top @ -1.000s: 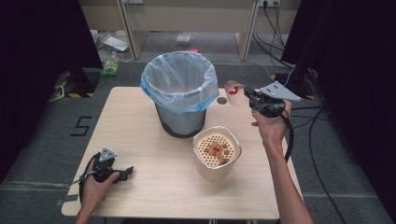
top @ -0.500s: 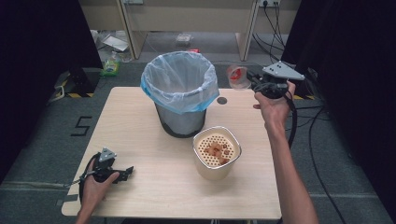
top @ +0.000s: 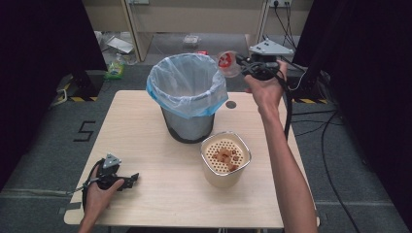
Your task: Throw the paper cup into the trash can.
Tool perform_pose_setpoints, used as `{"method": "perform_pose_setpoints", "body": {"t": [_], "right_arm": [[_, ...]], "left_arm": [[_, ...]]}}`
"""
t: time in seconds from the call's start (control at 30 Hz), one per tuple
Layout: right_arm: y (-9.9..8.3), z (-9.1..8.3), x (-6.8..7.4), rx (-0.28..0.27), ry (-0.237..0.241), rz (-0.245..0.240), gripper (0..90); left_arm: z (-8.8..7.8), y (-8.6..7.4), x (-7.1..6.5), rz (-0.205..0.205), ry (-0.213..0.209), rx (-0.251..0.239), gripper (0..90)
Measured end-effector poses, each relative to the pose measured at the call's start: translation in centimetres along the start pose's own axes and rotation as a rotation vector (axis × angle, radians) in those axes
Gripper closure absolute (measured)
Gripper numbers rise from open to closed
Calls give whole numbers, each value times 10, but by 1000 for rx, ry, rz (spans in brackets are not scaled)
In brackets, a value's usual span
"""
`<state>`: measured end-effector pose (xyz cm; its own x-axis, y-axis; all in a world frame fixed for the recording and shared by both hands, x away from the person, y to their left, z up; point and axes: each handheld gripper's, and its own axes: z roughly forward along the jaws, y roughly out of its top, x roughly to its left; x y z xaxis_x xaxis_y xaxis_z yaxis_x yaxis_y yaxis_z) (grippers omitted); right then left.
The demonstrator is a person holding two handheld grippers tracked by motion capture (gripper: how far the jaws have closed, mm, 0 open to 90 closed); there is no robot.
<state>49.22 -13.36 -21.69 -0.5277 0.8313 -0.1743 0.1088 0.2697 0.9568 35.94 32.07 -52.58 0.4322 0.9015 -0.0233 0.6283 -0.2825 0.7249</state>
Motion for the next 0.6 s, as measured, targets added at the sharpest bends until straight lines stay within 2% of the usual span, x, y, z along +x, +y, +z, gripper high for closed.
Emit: {"method": "perform_pose_setpoints", "body": {"t": [0.27,0.33,0.4,0.5,0.6], "right_arm": [[8,36,30,55,65,-47,861],[8,45,36,64,83,-43,835],[7,53,41,75,91,-43,763],[8,56,45,70,101,-32,725],[8,52,42,68,94,-15,688]], "left_arm": [[0,0,0,0,0,0,0],[0,0,0,0,0,0,0],[0,0,0,0,0,0,0],[0,0,0,0,0,0,0],[0,0,0,0,0,0,0]]}}
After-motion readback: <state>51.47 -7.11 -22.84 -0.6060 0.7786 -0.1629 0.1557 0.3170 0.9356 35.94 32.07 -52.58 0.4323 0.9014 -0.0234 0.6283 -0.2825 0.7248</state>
